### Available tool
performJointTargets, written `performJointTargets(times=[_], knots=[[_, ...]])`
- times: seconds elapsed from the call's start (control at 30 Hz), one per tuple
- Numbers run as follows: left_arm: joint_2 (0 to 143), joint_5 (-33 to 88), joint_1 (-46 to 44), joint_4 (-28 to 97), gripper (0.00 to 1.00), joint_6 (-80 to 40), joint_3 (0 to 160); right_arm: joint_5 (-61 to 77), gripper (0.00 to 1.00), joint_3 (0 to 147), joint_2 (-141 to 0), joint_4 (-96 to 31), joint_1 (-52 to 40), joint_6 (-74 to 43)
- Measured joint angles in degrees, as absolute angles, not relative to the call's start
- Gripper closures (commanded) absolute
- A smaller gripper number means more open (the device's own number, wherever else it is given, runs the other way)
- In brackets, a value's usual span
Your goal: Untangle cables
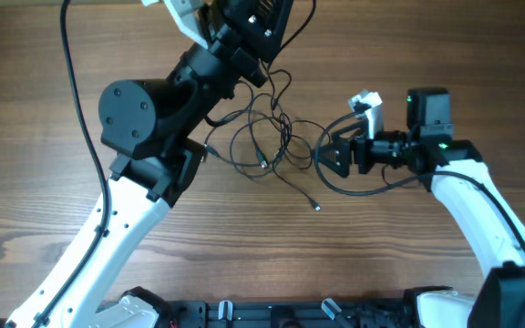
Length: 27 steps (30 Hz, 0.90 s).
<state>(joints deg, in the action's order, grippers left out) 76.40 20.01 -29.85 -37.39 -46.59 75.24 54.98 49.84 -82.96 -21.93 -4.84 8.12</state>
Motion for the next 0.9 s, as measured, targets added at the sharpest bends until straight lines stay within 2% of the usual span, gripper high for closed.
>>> performJointTargets(times=[0.13, 0.17, 0.2, 0.23, 0.27, 0.3, 0.33, 0.53, 0.7, 0.83, 0.9], knots=[[76.40, 20.03, -28.71, -35.88, 0.96, -46.54, 75.29, 53.71, 0.02, 49.84, -92.60, -11.66, -10.13, 3.16], [76.40, 20.03, -28.69, -35.90, 0.96, -46.54, 75.29, 52.77, 0.06, 49.87, -94.70, -9.61, -10.85, 1.76], [76.40, 20.03, -28.69, -35.92, 0.96, -46.54, 75.29, 51.66, 0.18, 49.84, -96.44, -8.36, -11.33, 0.45], [76.40, 20.03, -28.69, -35.90, 0.96, -46.54, 75.29, 50.28, 0.44, 49.84, -99.02, -6.92, -11.73, -1.19], [76.40, 20.03, -28.69, -35.92, 0.96, -46.54, 75.29, 49.71, 0.76, 49.84, -100.40, -6.66, -11.86, -1.87], [76.40, 20.05, -28.49, -35.92, 0.96, -46.54, 75.29, 49.34, 0.92, 49.84, -101.36, -6.61, -11.86, -2.26], [76.40, 20.03, -28.03, -35.92, 0.96, -46.54, 75.29, 48.95, 0.96, 49.84, -101.78, -6.63, -11.86, -2.59], [74.52, 20.53, -22.22, -34.59, 0.96, -46.54, 75.29, 40.58, 0.96, 49.84, -101.91, -13.74, -9.91, -3.99], [69.10, 20.91, -10.61, -27.42, 0.96, -46.52, 75.29, 38.59, 0.96, 49.84, -101.95, -17.89, 0.51, -3.46], [64.18, 21.32, 2.57, -16.80, 0.96, -46.54, 75.33, 38.50, 0.96, 49.87, -101.97, -18.94, 5.78, -2.50], [62.96, 21.56, 6.13, -12.05, 0.96, -46.54, 75.35, 38.48, 0.96, 49.87, -101.97, -18.87, 7.57, -2.26]])
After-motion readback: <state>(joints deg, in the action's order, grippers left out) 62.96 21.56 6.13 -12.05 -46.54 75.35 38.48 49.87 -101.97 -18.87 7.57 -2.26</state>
